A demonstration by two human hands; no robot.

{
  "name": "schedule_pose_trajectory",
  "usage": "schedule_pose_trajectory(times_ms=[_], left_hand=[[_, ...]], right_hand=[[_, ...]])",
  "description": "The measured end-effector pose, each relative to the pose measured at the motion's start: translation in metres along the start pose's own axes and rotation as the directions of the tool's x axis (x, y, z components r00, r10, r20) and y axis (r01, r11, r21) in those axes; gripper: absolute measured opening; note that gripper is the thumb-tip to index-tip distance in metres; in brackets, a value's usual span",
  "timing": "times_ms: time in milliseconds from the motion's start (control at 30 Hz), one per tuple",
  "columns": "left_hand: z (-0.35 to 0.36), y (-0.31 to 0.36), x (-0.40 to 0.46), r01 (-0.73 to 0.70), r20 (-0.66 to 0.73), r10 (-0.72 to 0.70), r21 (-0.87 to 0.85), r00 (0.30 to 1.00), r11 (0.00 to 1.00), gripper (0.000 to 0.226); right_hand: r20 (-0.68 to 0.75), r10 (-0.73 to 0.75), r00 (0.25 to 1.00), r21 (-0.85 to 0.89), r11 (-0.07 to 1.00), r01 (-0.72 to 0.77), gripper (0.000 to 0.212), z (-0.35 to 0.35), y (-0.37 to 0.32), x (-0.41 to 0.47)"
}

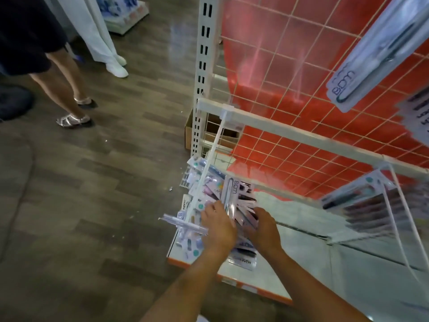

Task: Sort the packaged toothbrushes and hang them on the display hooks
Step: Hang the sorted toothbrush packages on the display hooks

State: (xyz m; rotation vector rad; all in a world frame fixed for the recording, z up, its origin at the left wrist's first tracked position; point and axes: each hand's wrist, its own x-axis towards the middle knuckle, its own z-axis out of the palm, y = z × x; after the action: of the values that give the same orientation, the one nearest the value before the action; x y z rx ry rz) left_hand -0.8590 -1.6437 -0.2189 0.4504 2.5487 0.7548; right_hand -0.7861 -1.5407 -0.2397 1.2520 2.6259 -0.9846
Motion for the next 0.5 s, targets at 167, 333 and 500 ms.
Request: schedule_pose_trajectory(times_ms=[167,333,500], left_hand=[[0.019,-0.021,0.010,0.089,0.052,-0.094,0.095,0.994,0.991,0.090],[0.026,-0.027,0.010,0.134,0.090,-0.139,0.067,0.986,0.989,0.098],[0.022,-0.023,0.008,0.144,0.087,-0.141,-0.025,0.986,0.989,0.085]], right_hand=[[-0.008,-0.054,0.999,-0.166,0.985,0.052,0.059,0.016,-0.004,0.006],[-0.017,-0.073,0.997,-0.268,0.961,0.065,0.050,0.022,-0.006,0.010],[-0.016,-0.063,0.998,-0.290,0.955,0.056,0.051,0.020,-0.002,0.011]])
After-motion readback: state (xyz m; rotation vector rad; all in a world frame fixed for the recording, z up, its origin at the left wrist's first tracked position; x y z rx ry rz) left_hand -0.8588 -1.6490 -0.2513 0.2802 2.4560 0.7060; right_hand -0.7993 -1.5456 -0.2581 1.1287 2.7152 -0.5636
